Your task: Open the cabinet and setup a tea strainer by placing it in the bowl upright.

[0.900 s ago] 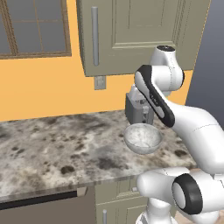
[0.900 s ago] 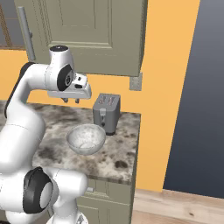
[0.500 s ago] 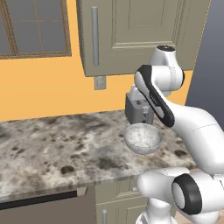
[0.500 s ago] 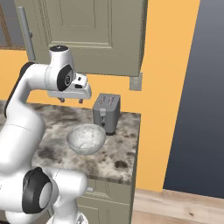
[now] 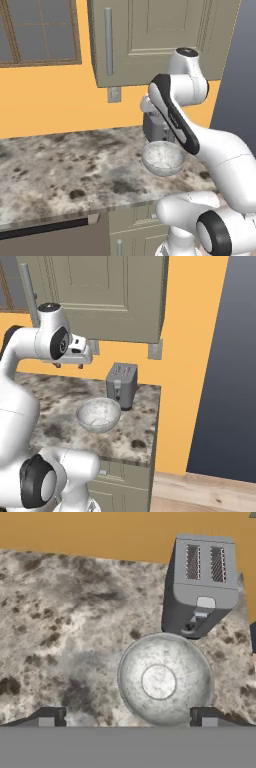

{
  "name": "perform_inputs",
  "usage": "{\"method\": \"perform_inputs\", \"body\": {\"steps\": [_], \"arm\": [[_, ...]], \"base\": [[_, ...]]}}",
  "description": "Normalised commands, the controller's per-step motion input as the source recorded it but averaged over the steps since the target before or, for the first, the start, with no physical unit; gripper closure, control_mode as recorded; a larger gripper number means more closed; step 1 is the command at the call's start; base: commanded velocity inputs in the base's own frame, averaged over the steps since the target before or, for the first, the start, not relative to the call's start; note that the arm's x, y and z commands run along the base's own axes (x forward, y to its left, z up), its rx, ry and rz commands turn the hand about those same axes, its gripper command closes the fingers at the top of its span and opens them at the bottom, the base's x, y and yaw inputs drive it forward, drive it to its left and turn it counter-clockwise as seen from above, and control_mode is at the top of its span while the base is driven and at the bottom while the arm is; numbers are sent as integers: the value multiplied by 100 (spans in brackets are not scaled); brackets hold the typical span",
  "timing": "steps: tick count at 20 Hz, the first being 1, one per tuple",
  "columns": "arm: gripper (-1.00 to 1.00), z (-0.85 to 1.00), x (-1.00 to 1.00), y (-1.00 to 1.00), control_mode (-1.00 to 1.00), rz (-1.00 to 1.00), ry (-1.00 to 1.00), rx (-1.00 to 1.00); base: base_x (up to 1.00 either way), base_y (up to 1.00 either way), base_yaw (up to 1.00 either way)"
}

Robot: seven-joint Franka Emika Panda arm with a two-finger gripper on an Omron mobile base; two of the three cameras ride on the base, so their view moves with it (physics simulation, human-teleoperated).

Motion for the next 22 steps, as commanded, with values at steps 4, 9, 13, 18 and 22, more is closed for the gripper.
{"method": "perform_inputs", "body": {"steps": [4,9,13,18,22], "arm": [[-100,91,-15,59,-100,-7,-30,5],[-100,100,-13,53,-100,-12,-26,1],[-100,100,-4,52,-100,-2,-27,1],[-100,83,3,43,-100,0,-7,1],[-100,69,12,41,-100,0,-12,-1]], "base": [[0,0,0],[0,0,0],[0,0,0],[0,0,0],[0,0,0]]}}
